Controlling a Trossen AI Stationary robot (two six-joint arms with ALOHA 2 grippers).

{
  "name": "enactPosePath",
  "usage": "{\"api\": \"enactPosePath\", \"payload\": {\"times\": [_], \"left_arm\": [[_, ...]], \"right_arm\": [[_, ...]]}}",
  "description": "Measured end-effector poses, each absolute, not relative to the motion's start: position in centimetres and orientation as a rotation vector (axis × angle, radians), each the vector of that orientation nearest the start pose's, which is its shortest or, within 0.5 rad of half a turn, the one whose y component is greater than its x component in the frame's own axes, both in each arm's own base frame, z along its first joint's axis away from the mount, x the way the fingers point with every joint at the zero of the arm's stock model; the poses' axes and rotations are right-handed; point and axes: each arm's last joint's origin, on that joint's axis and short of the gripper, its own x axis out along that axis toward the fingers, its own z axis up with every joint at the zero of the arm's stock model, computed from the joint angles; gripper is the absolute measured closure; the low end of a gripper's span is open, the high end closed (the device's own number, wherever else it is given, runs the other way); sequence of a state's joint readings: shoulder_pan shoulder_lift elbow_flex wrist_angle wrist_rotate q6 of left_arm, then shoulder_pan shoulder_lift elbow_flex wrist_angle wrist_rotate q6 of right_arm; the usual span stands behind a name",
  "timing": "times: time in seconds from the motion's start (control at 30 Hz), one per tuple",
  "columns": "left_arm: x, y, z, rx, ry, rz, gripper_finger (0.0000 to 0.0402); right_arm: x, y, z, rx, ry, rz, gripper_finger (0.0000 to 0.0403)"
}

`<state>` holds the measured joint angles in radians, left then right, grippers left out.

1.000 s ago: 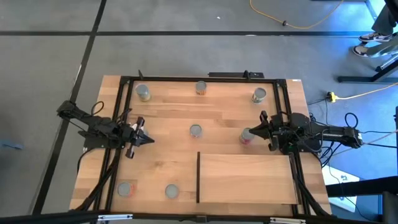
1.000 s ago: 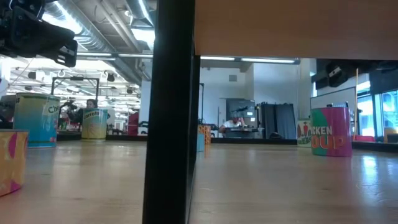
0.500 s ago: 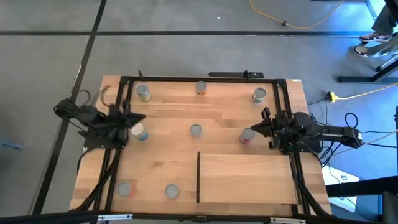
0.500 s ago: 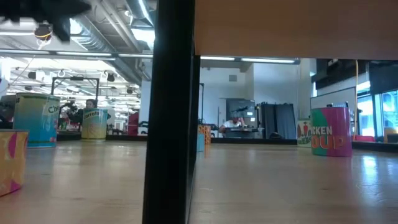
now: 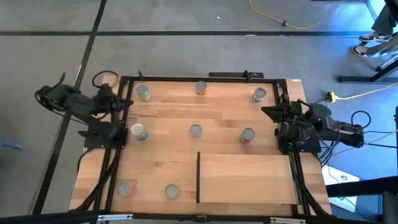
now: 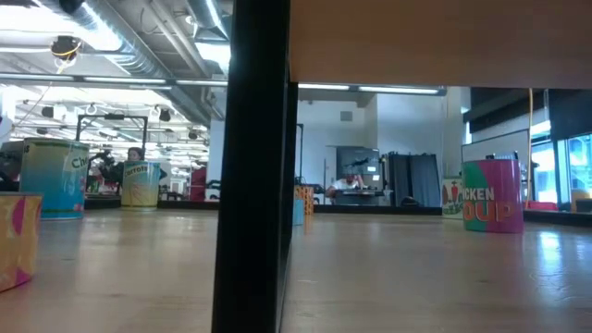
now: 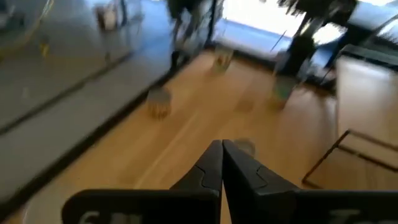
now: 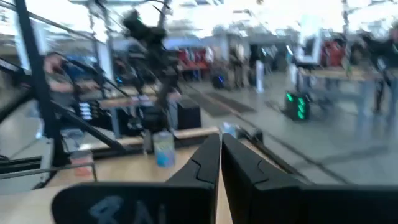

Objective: Pick and place cans onto a shelf
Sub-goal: Put the canned cherries on the shelf

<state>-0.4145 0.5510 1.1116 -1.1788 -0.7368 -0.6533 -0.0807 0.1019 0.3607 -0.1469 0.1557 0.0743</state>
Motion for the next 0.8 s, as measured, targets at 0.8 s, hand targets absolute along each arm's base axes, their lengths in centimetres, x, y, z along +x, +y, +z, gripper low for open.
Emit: {"api": "enactPosePath", "payload": {"times": [0.8], "left_arm": [[9.9,-2.4,35.5,-0.831,0.829,0.647,0.0401]], "right_arm": [[8.7,-1.2,30.1,0.094,0.019,-0.257,0.0382]]}}
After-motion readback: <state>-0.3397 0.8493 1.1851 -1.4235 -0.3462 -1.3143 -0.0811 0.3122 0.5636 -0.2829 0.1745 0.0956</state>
